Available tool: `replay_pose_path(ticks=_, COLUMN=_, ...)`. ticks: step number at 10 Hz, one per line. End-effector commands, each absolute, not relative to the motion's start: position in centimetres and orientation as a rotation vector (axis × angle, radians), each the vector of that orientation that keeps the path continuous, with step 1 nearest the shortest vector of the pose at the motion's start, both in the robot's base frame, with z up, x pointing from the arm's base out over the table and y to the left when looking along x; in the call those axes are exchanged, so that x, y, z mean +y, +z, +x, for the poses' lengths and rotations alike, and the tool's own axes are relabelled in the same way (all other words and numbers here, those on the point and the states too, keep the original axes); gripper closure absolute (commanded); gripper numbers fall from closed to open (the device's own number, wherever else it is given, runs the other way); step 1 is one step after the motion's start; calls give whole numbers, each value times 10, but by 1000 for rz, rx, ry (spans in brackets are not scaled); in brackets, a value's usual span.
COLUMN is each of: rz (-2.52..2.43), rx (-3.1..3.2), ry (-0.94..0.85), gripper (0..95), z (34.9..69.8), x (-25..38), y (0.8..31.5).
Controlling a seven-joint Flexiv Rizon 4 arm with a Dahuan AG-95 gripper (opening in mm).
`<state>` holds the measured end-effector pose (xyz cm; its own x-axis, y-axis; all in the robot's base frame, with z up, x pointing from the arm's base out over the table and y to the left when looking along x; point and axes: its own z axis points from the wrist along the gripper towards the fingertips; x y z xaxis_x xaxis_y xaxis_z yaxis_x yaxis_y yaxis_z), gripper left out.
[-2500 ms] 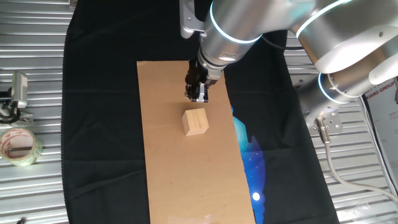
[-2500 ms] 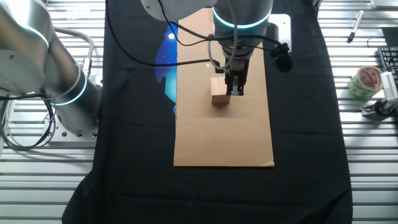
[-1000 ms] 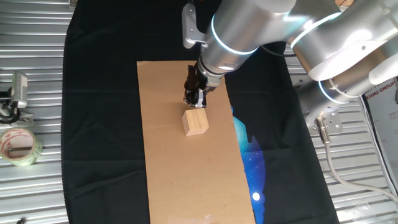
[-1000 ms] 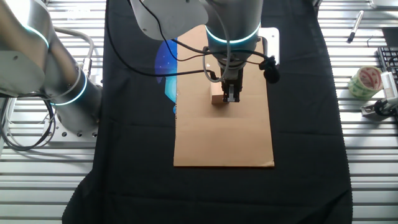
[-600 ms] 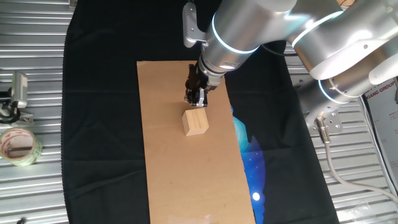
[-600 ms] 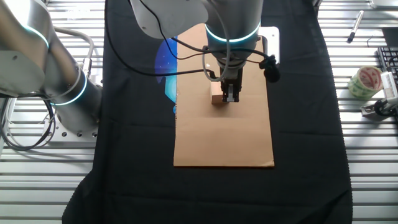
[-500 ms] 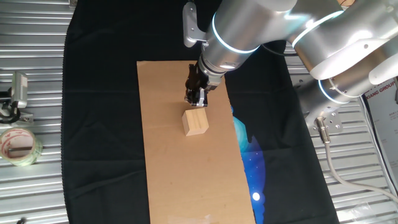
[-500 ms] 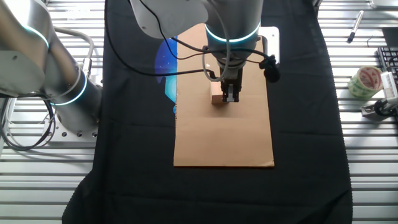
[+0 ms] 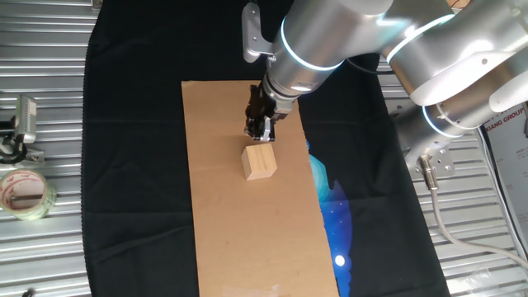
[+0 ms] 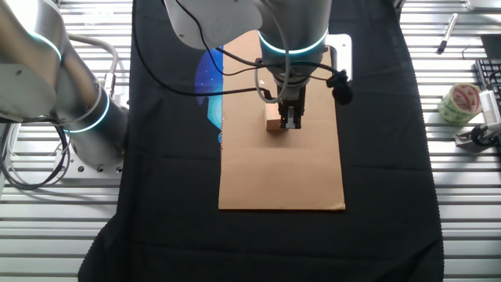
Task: Use the gripper to push the small block from left to right
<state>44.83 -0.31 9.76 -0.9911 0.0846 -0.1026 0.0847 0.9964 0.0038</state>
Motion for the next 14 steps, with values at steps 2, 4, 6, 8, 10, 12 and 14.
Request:
replay_pose_path(ticks=2, rz=93, rx=3041, ry=5, gripper=950, z=448, x=-3, y=98)
replay_pose_path(ticks=4, rz=43, rx=3063, ry=10, gripper=950, z=448, x=-3, y=98)
replay_pose_path(ticks=6, rz=-23, rx=3096, ry=29, gripper=950, z=448, x=-3, y=98)
replay_pose_path(ticks=8, rz=-72, rx=3106, ry=41, gripper=950, z=448, x=-3, y=98)
replay_pose_path(ticks=10, rz=-109, rx=3101, ry=31, gripper=950, z=448, x=-3, y=98)
replay_pose_path(ticks=12, rz=-130, rx=3100, ry=46, gripper=950, z=448, x=-3, y=98)
replay_pose_path(ticks=14, rz=-152, rx=3097, ry=48, gripper=950, z=448, x=-3, y=98)
